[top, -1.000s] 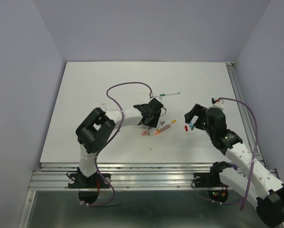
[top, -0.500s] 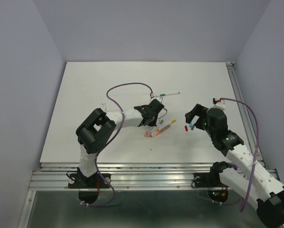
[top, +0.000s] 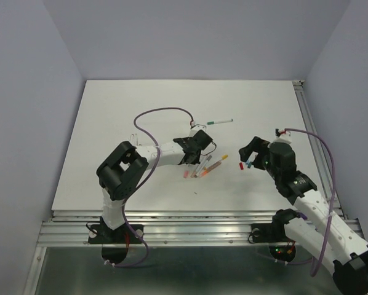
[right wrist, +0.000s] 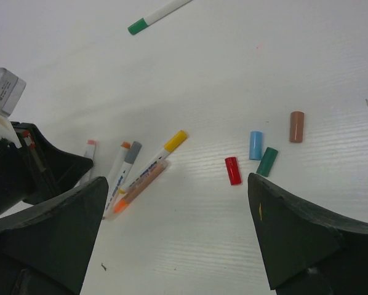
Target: Open the pen caps
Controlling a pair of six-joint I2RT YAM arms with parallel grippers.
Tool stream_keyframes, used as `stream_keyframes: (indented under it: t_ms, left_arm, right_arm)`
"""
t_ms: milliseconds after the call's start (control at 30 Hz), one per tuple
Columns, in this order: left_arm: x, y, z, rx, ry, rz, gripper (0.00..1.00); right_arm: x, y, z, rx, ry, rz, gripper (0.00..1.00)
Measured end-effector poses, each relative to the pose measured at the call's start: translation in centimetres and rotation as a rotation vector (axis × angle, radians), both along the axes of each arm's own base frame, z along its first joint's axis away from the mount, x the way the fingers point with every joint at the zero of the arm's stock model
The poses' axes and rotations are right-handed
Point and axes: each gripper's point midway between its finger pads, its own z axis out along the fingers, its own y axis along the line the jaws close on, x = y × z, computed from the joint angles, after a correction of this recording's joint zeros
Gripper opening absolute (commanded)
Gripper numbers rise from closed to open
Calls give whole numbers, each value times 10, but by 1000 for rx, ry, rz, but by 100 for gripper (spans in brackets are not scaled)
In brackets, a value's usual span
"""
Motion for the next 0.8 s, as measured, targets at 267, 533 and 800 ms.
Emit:
stream_keyframes:
  t_ms: [267,533,800]
  left_arm:
    - [8,30,78,-35,-149,134,0]
    - [-1,54,177,-334,-324,325,0]
    - [-13,56,161,-462,-264,456,0]
  right_arm:
    - [-15,40,29,100,-109,252,100]
    - [-29,105,27,259,-50,568,100]
    - [-63,184,5,308,36,815,100]
